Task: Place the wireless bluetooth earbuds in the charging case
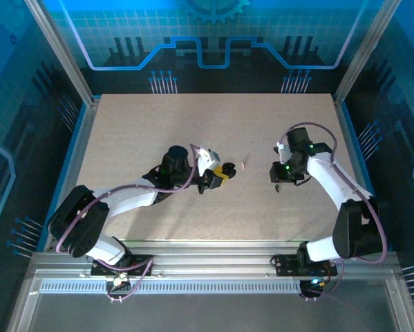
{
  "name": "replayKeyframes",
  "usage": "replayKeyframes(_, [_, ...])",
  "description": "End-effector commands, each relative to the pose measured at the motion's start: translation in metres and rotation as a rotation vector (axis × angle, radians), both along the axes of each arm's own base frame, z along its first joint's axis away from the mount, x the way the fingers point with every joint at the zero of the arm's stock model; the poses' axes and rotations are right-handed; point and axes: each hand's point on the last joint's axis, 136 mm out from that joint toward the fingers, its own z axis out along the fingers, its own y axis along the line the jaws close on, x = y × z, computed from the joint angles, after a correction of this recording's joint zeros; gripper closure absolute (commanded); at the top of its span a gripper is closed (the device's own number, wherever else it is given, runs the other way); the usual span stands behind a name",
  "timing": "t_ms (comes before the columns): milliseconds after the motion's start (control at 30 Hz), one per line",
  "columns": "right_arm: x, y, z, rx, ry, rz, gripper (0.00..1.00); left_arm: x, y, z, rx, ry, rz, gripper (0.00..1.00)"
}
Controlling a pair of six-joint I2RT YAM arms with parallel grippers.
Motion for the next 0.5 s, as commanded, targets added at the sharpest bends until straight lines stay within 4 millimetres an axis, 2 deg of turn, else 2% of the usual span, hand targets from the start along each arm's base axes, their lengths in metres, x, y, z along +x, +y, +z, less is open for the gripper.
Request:
replayKeyframes(0, [-0.002,-0.027,-0.004,-0.152,0.051,-0.010,0.73,-0.002,-0.001,-0.005,0.014,-0.012,-0.014,0.83])
replayKeyframes(467, [0.016,-0.017,-0.041,-0.147,0.168,0.045,0.68,0.000,-0.003,-0.003,-0.005,0.007,-0.017,0.83])
